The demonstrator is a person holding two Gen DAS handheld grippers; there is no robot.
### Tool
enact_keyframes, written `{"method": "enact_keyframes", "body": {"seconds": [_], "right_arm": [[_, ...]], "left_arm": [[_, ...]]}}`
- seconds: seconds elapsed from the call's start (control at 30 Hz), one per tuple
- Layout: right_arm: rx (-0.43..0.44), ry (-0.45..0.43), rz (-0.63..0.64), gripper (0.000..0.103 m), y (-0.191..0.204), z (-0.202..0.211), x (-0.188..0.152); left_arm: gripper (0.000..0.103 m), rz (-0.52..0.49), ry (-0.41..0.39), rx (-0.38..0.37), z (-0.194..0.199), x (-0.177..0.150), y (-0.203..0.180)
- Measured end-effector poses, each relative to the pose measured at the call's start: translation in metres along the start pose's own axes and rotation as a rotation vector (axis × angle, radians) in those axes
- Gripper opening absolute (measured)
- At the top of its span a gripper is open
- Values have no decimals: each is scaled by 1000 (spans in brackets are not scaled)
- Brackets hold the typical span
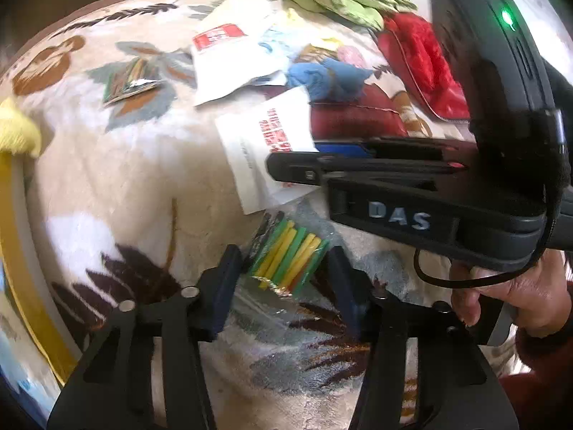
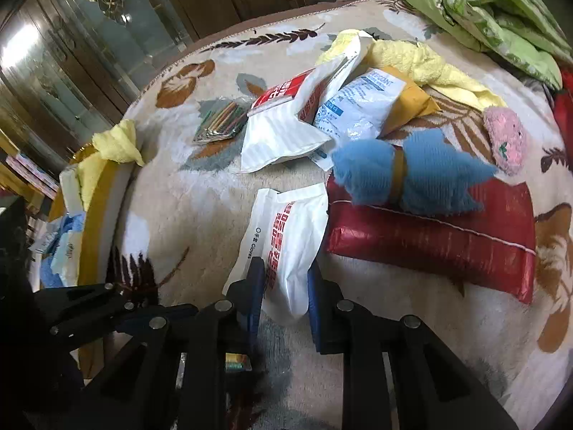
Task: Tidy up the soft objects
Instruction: 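Grasp the clear bag of green straws with the left gripper while the right grasps the white wet-wipes packet, then carry the straws bag and wet-wipes packet over the clear box and open both grippers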
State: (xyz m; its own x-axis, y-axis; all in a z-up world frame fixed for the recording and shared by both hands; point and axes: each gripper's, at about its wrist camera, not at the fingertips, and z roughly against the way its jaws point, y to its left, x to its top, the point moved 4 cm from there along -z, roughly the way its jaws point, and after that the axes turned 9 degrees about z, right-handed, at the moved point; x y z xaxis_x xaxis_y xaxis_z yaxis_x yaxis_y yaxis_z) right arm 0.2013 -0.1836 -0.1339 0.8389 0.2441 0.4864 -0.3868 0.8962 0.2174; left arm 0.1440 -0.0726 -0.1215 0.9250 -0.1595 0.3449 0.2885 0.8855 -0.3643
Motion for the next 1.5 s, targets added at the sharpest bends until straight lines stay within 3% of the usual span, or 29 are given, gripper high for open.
{"method": "enact_keyframes", "body": {"seconds": [0.2, 0.3, 0.47, 0.5, 0.53, 0.57, 0.6, 0.8, 0.87, 0.93, 1.03, 1.33, 1.5], "right_arm": [[78, -39, -21, 10, 8, 13, -4], [109, -48, -33, 9, 11, 15, -6], [103, -39, -40, 9, 12, 8, 0], [109, -36, -45, 9, 11, 6, 2], [112, -32, -51, 9, 10, 6, 1], [115, -33, -57, 10, 9, 6, 2], [120, -29, -61, 10, 9, 5, 1], [154, -10, -86, 10, 2, 3, 0], [154, -13, -85, 10, 3, 2, 0], [157, -15, -75, 9, 6, 3, -1], [167, -34, -85, 9, 7, 5, -2], [260, -75, -202, 9, 0, 15, -11], [347, -98, -241, 9, 7, 28, -12]], "left_arm": [[36, 34, -28, 55, 7, -11, 3], [36, -7, -23, 87, 7, -11, -6], [36, -118, -1, 56, -3, -13, -28], [38, -152, 16, 33, -5, -16, -34], [47, -176, 32, 29, -9, -15, -40], [57, -211, 37, 53, -12, -16, -45], [74, -243, 35, 87, -15, -17, -49], [75, -213, 43, 54, -23, -13, -49], [70, -191, 40, 61, -27, -6, -46], [38, -170, 20, 117, -25, -3, -38], [19, -72, -1, 101, -18, 1, -20], [19, 14, -63, 93, 9, -21, -5], [19, 118, -163, 97, 48, -24, 13]]}}
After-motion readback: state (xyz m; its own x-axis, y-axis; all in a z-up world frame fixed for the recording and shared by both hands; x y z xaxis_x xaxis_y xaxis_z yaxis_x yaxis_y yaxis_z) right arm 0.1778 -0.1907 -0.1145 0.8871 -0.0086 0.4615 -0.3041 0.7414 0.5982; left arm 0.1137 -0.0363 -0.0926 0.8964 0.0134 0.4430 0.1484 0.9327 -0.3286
